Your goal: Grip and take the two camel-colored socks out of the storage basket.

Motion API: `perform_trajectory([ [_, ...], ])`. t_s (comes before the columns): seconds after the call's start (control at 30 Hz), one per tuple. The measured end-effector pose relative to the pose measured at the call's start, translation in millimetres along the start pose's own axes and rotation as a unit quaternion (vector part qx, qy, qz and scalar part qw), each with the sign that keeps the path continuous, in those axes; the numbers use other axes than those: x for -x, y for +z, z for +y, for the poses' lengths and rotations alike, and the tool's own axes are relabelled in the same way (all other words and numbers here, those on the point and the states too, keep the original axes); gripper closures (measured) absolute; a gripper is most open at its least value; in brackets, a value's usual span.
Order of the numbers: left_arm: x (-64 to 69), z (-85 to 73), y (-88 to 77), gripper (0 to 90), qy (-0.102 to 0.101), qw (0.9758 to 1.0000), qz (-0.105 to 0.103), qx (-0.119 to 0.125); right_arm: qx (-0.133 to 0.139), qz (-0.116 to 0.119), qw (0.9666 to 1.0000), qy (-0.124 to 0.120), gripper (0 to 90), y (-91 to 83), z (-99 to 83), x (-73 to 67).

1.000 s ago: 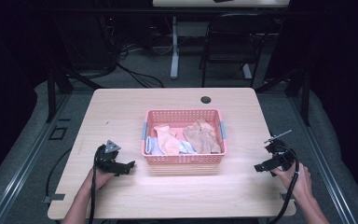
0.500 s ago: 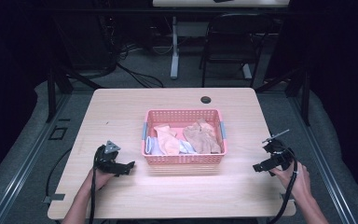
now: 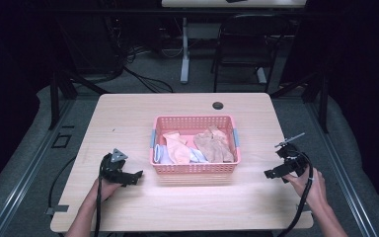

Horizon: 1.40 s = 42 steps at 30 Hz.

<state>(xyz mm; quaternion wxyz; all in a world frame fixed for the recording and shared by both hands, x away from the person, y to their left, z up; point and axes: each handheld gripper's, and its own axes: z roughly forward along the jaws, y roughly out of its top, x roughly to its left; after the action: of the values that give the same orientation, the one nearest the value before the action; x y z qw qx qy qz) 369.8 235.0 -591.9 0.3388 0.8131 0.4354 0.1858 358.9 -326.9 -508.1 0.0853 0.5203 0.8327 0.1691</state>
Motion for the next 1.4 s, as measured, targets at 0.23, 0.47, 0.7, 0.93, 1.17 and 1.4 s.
perform_trajectory([
  [0.23, 0.0, 0.0, 0.0, 0.1, 0.000, 1.0000, 0.000, 0.000, 0.020, -0.009, 0.9996, -0.016, 0.0, -17.1, 11.7, -6.3],
  [0.47, 0.1, -0.1, 0.0, 0.2, 0.000, 1.0000, 0.000, 0.000, 0.039, -0.021, 0.9989, -0.018, 0.0, -37.0, 18.2, -4.5],
  [0.7, 0.1, 0.0, 0.0, 0.2, 0.000, 1.0000, 0.000, 0.000, 0.056, -0.019, 0.9982, -0.012, 0.0, -51.0, 28.1, -1.8],
  [0.93, 0.0, 0.0, 0.0, 0.2, 0.000, 1.0000, 0.000, 0.000, 0.065, -0.018, 0.9974, -0.027, 0.0, -60.8, 47.1, -8.9],
  [1.17, 0.0, 0.0, 0.0, 0.2, 0.000, 1.0000, 0.000, 0.000, 0.075, -0.012, 0.9956, -0.054, 0.0, -68.9, 75.3, -29.0],
  [1.4, 0.0, 0.0, 0.0, 0.2, 0.000, 1.0000, 0.000, 0.000, 0.077, -0.008, 0.9934, -0.084, 0.0, -71.8, 98.9, -48.6],
])
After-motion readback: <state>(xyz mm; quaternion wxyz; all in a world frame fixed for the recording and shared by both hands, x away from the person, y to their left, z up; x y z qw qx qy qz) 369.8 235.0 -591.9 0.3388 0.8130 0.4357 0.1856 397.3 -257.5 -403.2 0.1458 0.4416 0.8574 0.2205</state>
